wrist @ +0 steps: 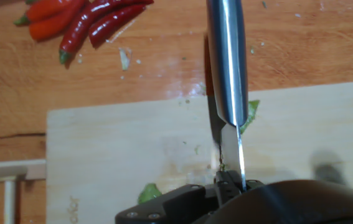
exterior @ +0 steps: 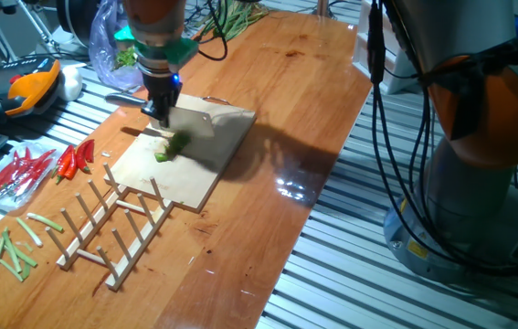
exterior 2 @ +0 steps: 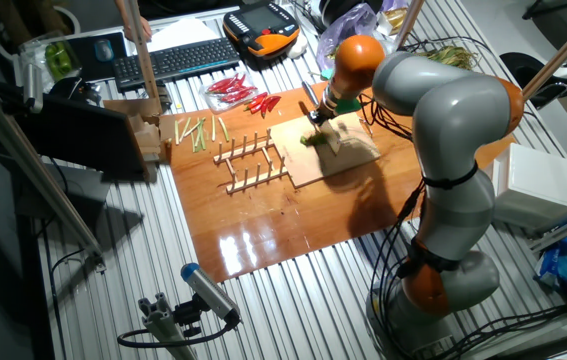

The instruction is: Chop the chili peppers

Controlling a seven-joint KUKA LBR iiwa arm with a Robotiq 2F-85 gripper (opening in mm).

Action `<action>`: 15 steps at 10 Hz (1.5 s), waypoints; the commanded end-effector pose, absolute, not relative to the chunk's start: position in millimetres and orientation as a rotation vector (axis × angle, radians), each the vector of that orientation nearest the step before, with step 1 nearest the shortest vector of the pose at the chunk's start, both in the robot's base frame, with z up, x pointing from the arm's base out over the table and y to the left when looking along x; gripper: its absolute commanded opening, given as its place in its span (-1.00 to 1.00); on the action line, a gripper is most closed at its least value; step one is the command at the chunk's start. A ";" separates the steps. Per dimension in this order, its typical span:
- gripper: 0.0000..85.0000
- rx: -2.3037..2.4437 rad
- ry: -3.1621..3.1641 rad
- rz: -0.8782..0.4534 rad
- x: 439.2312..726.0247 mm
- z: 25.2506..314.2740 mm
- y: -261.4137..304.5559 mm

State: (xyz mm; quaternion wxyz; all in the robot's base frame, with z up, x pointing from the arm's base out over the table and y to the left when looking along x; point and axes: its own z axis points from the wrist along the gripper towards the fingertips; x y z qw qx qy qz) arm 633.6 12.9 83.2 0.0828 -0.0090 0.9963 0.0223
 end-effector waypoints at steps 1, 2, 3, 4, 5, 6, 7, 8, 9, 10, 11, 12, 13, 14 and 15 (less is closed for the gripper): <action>-1.00 -0.029 2.976 0.071 629.9 79.8 10.3; -1.00 -0.026 2.975 0.080 625.0 77.0 11.0; -1.00 -0.013 2.976 0.079 620.4 78.1 15.0; -1.00 -0.004 2.979 0.078 617.5 82.2 18.1; -1.00 0.000 2.978 0.066 616.0 85.1 18.3; -1.00 -0.003 2.975 0.062 615.5 85.3 16.7; -1.00 -0.007 2.973 0.061 614.0 84.3 14.2; -1.00 -0.009 2.973 0.061 611.8 83.8 12.4; -1.00 -0.007 2.975 0.061 609.0 83.6 12.9; -1.00 0.002 2.974 0.057 605.8 83.0 14.8; -1.00 0.002 2.969 0.039 603.1 81.4 16.2; -1.00 0.002 2.969 0.039 601.6 78.9 15.9; -1.00 0.001 2.969 0.044 601.2 75.6 13.8; -1.00 0.001 2.969 0.046 601.1 73.3 12.6; -1.00 0.001 2.968 0.048 600.6 70.7 11.5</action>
